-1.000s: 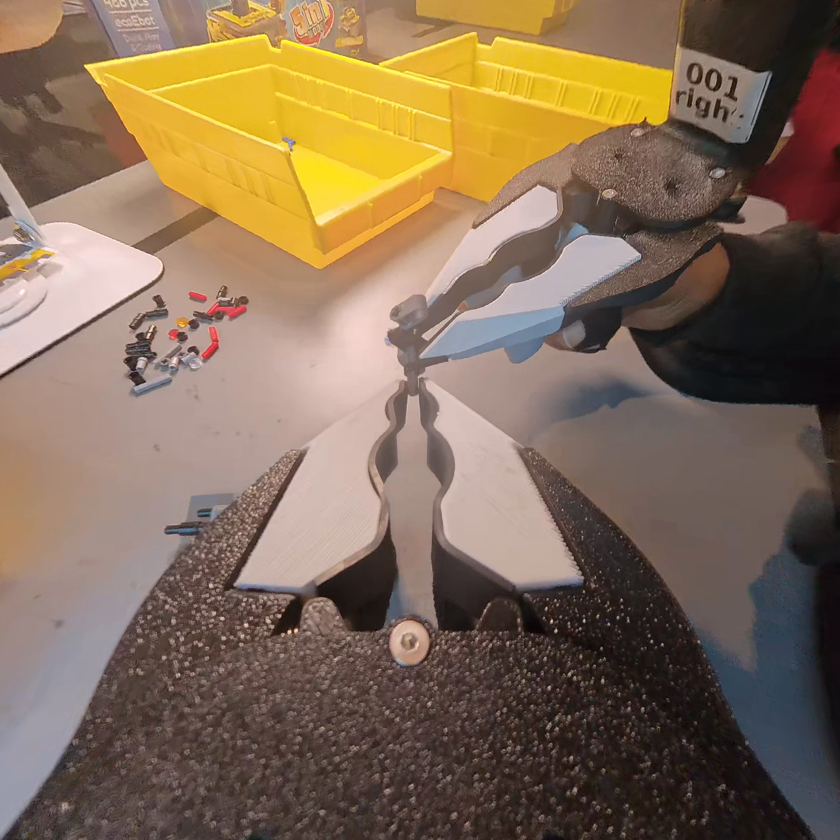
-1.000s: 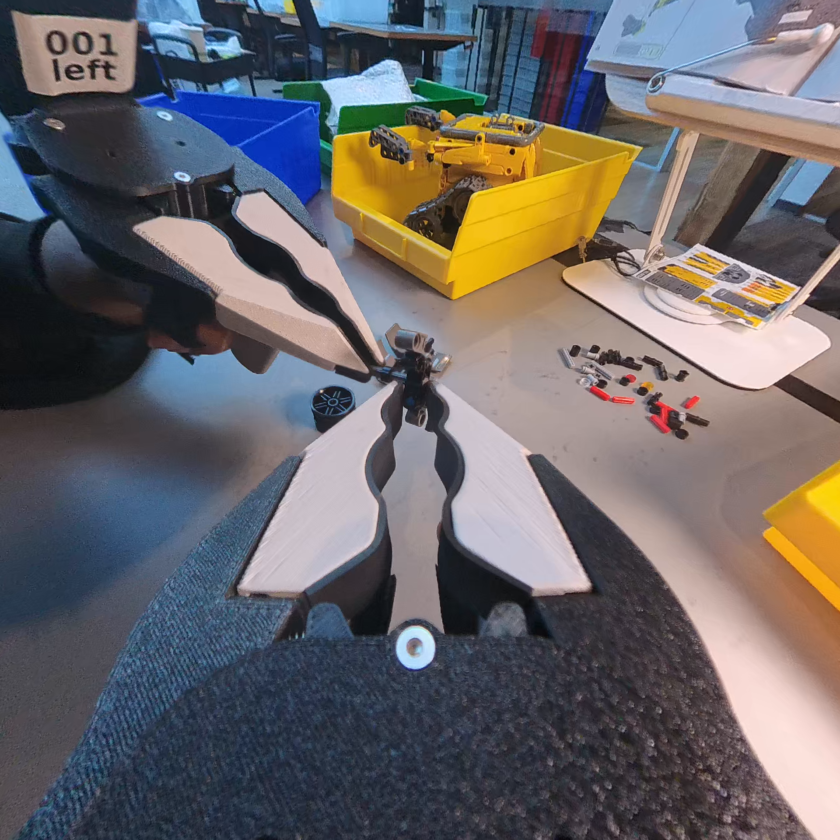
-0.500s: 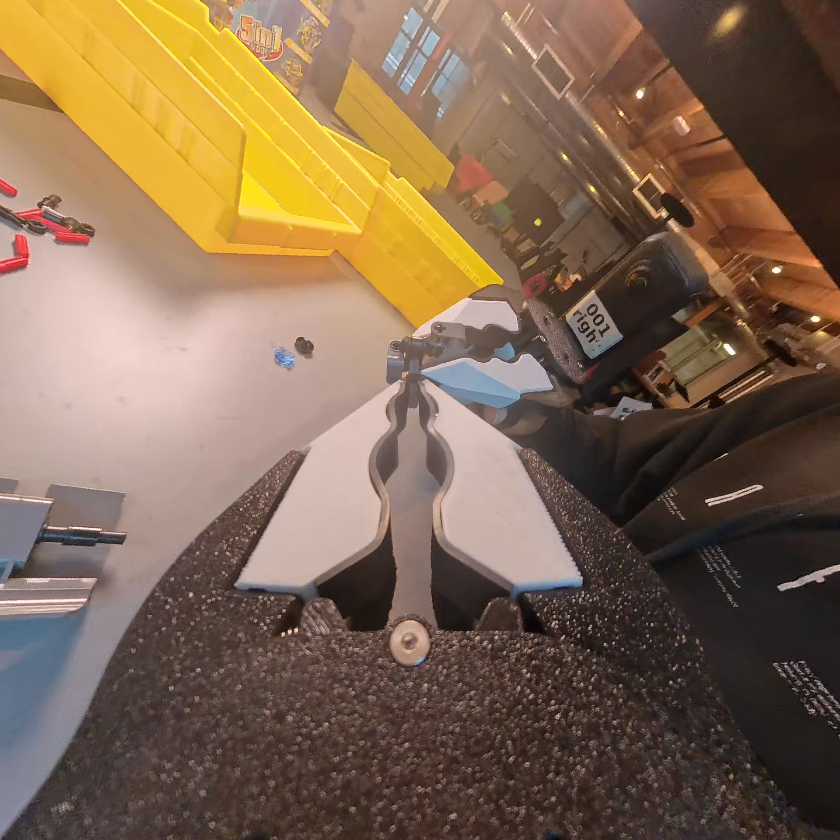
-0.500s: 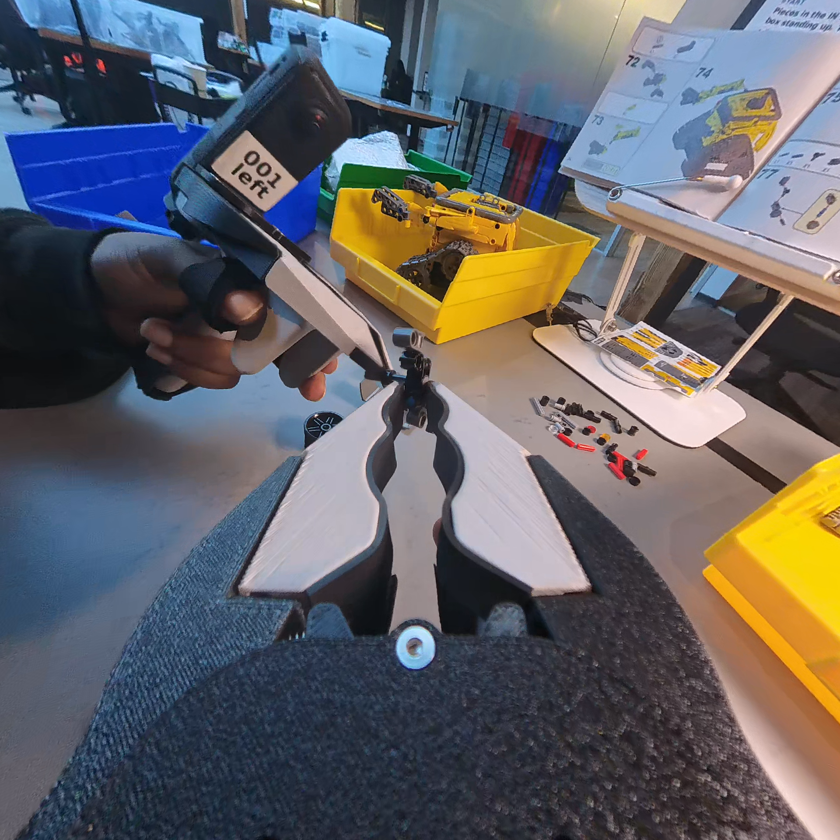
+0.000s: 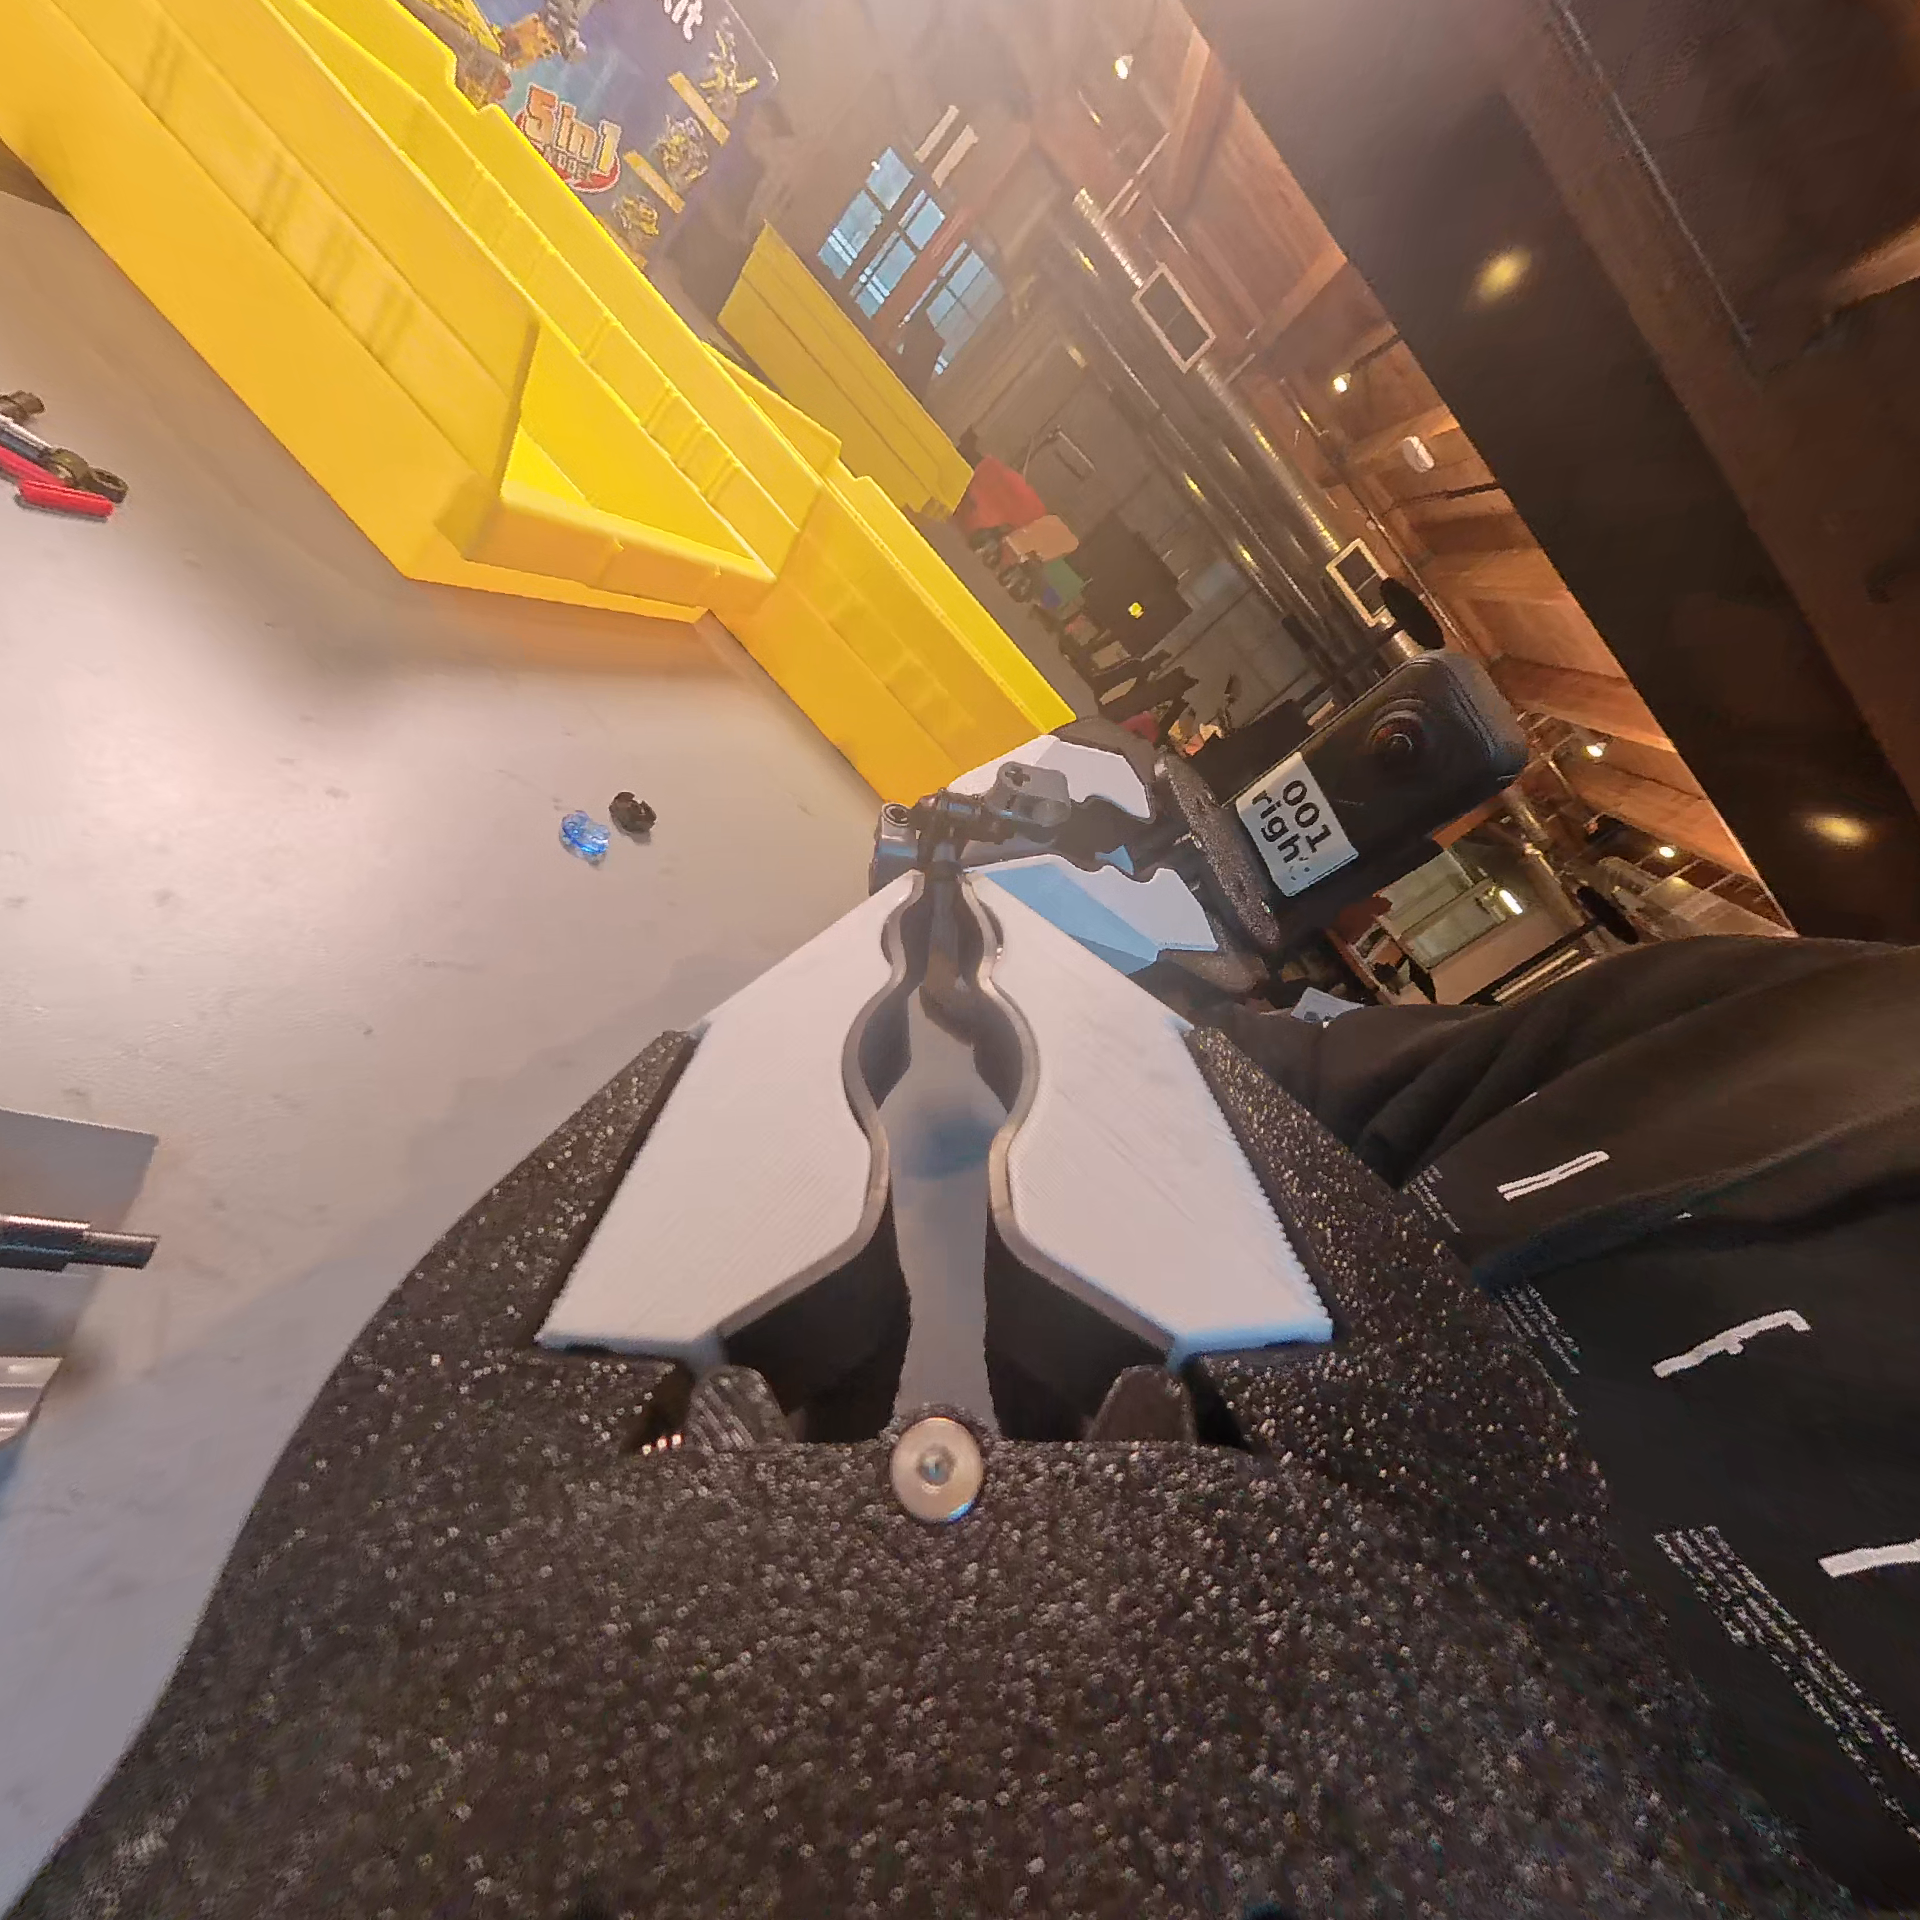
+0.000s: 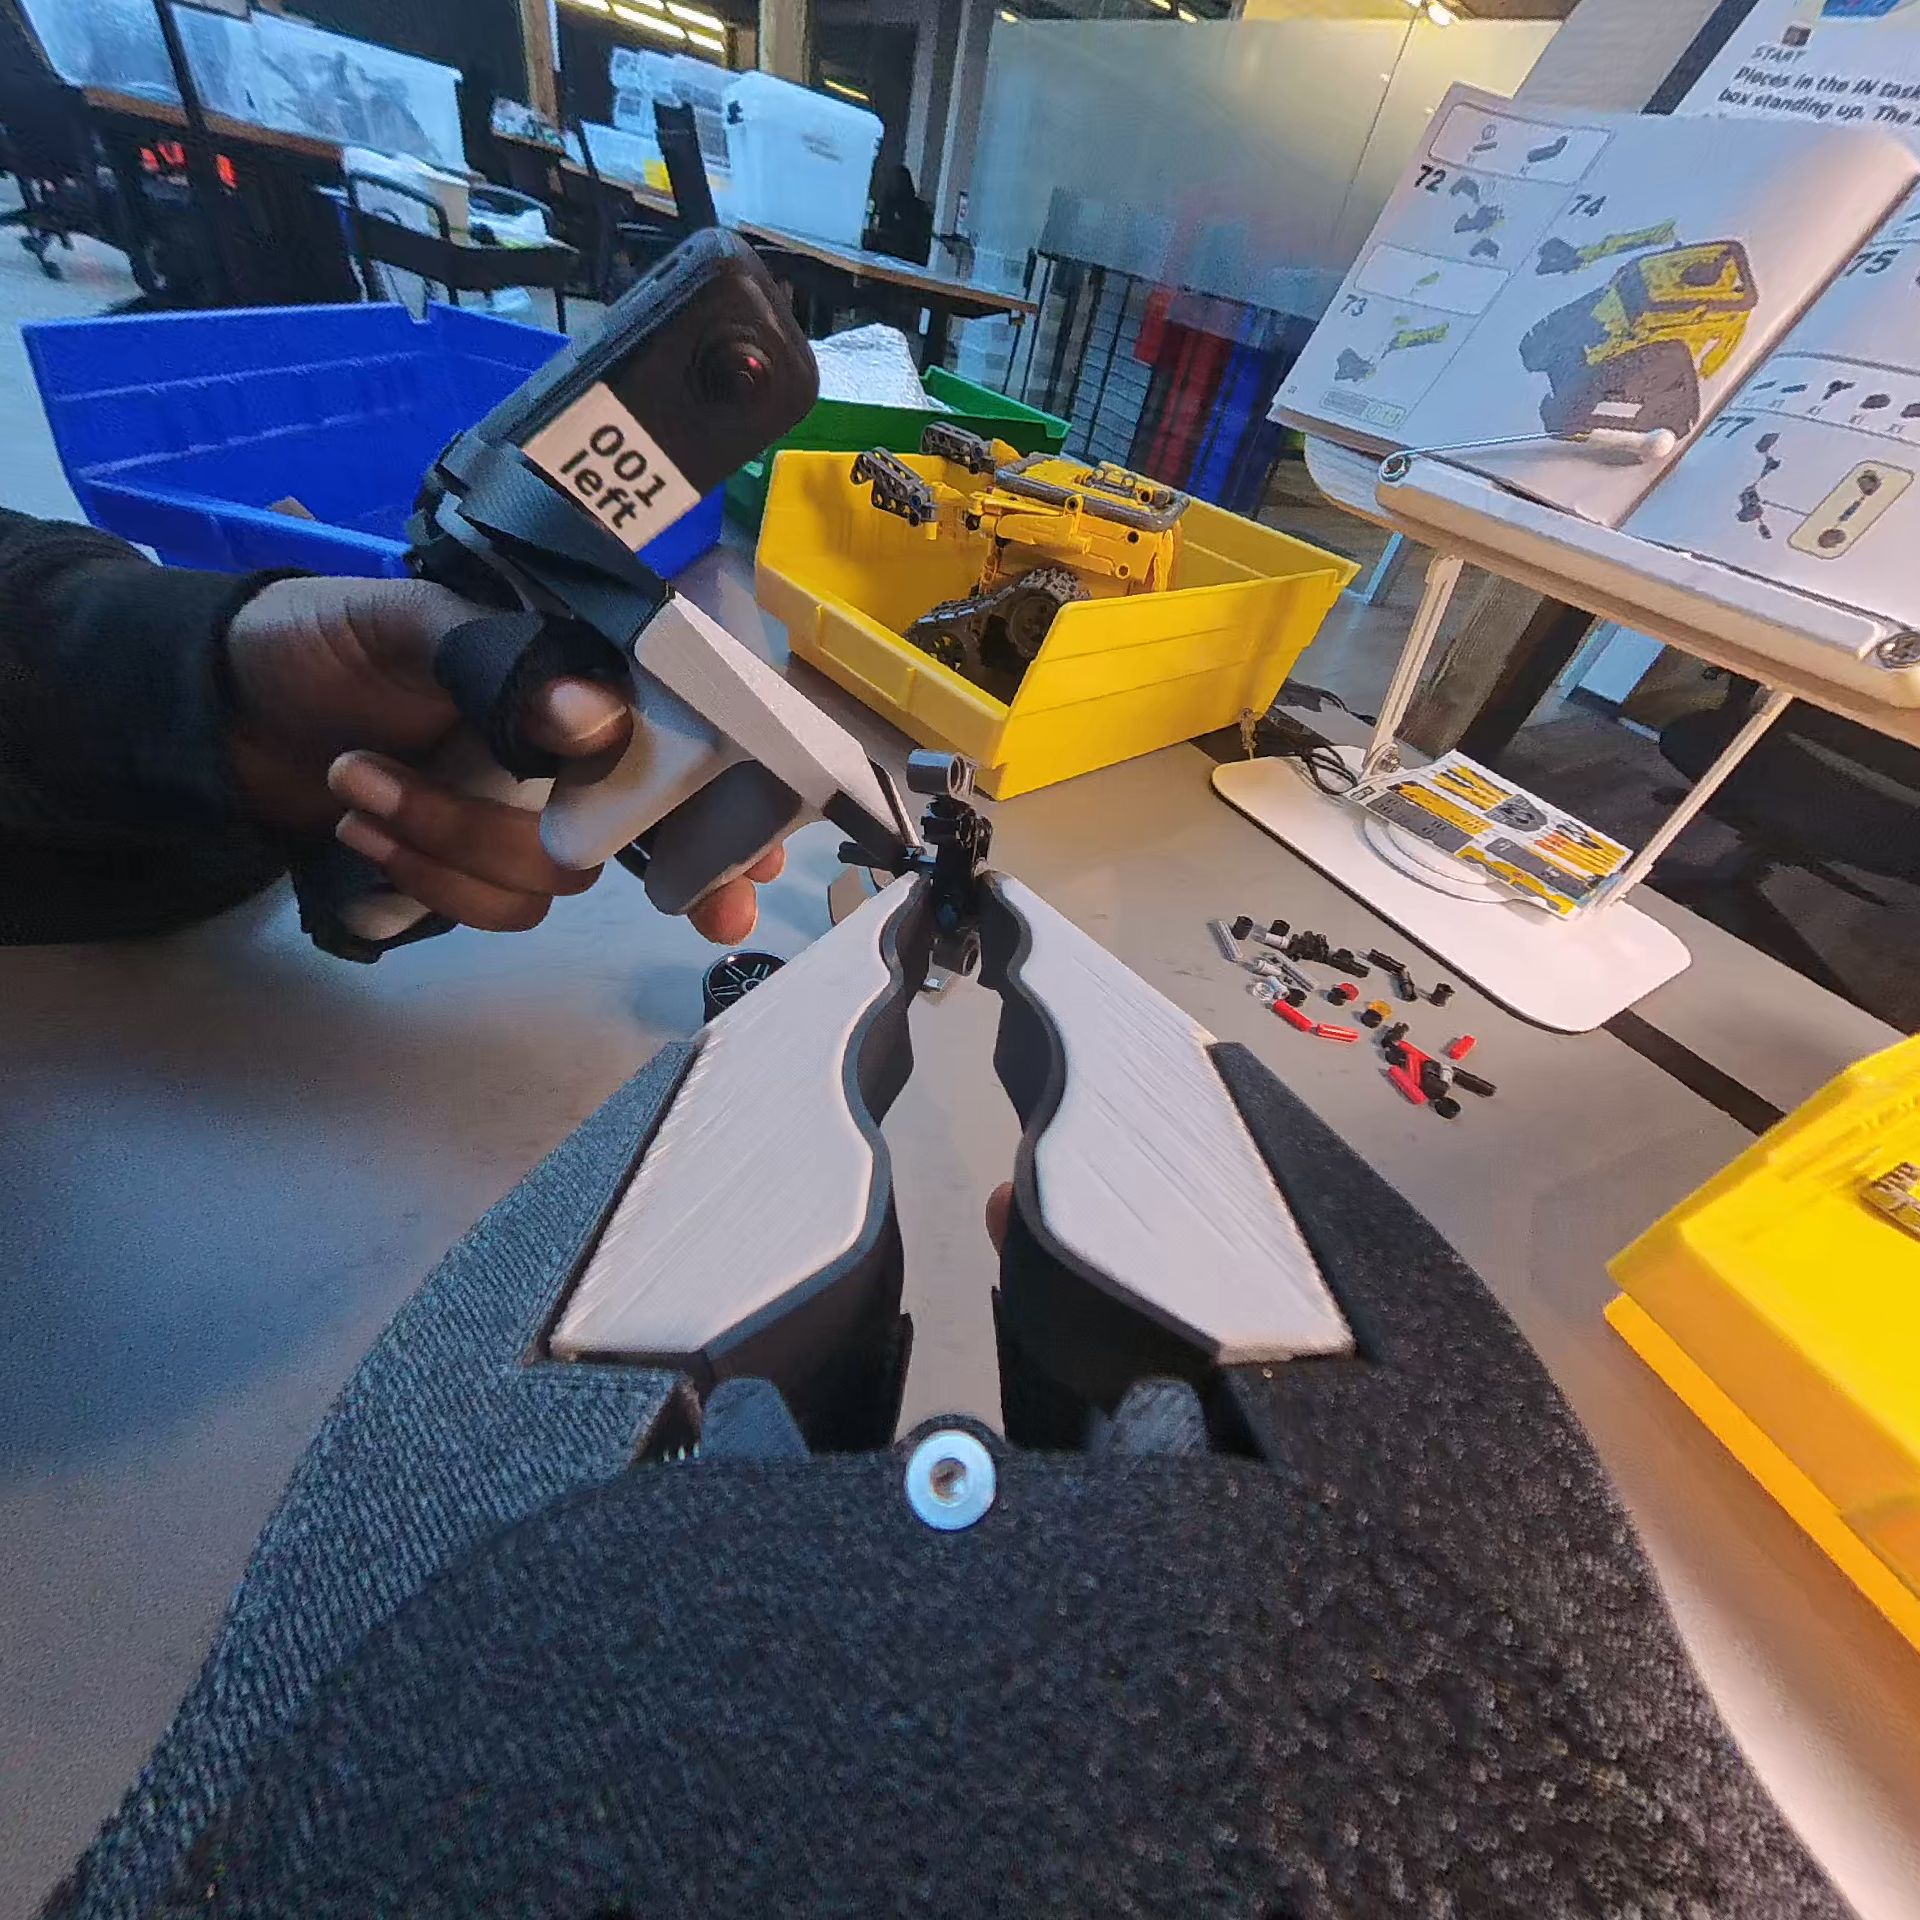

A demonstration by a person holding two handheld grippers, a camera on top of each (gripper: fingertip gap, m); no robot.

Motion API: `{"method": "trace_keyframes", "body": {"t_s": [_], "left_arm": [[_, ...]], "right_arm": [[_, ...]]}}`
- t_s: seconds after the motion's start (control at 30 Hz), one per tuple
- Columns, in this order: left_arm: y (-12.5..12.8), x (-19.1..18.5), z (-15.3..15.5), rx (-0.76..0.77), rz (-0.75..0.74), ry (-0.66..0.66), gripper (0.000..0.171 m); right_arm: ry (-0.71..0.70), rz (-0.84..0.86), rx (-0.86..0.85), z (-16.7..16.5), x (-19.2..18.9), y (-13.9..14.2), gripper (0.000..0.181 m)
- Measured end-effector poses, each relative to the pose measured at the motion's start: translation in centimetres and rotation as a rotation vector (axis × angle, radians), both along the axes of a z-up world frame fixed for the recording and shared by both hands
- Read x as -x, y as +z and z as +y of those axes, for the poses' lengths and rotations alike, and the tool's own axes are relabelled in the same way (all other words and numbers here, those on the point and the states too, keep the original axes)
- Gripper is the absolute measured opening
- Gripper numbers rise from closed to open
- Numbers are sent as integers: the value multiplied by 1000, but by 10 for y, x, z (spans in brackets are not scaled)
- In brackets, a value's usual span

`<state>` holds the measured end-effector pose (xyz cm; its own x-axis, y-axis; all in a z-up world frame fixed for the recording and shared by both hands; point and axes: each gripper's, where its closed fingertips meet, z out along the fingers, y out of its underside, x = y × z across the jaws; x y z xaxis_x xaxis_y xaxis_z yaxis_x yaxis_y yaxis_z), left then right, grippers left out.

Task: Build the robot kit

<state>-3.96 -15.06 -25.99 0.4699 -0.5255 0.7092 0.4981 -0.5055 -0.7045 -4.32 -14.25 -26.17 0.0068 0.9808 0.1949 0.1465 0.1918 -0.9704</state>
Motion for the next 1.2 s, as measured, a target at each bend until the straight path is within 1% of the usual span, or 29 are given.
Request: {"method": "trace_keyframes", "body": {"t_s": [0.17, 0.23, 0.3, 0.37, 0.43, 0.47, 0.57, 0.73, 0.87, 0.9, 0.93, 1.0, 1.03, 1.13, 1.2], "left_arm": [[-1, -2, 1, 8, -12, 1, 3], [0, -2, 1, 12, -6, -10, 3], [0, -1, 0, 4, 39, -19, 5], [-1, 0, -2, -5, 94, -25, 14], [-2, -3, -3, -4, 108, -40, 11], [-3, -4, -3, -5, 120, -37, 4], [-4, -4, -4, -11, 153, -32, 3], [-2, -8, -6, -2, 109, -55, 3], [1, -11, -7, -1, 73, -69, 3], [3, -11, -7, 0, 60, -69, 3], [3, -11, -7, 0, 49, -71, 3], [4, -13, -9, 2, 35, -85, 3], [4, -14, -9, 1, 36, -84, 3], [5, -14, -8, 6, 23, -81, 2], [4, -14, -8, 11, 15, -81, 2]], "right_arm": [[4, -2, 0, 2, -1, 0, 8], [19, 3, 37, 4, -2, 1, 8], [22, 6, 39, 5, -1, 1, 9], [27, 5, 40, 6, -1, 2, 9], [41, 3, 54, 4, -2, 1, 9], [50, 4, 56, 3, -1, 1, 9], [54, 0, 43, 2, -2, 1, 9], [102, 8, -8, -1, -6, 4, 10], [133, 19, -15, -3, -8, 6, 11], [180, 15, -9, -10, -10, 6, 25], [197, 17, 8, -12, -11, 7, 27], [172, 28, -11, -8, -11, 9, 16], [162, 27, -28, -6, -11, 9, 14], [153, 24, -36, -7, -10, 9, 16], [135, 21, -83, -7, -10, 8, 17]]}}
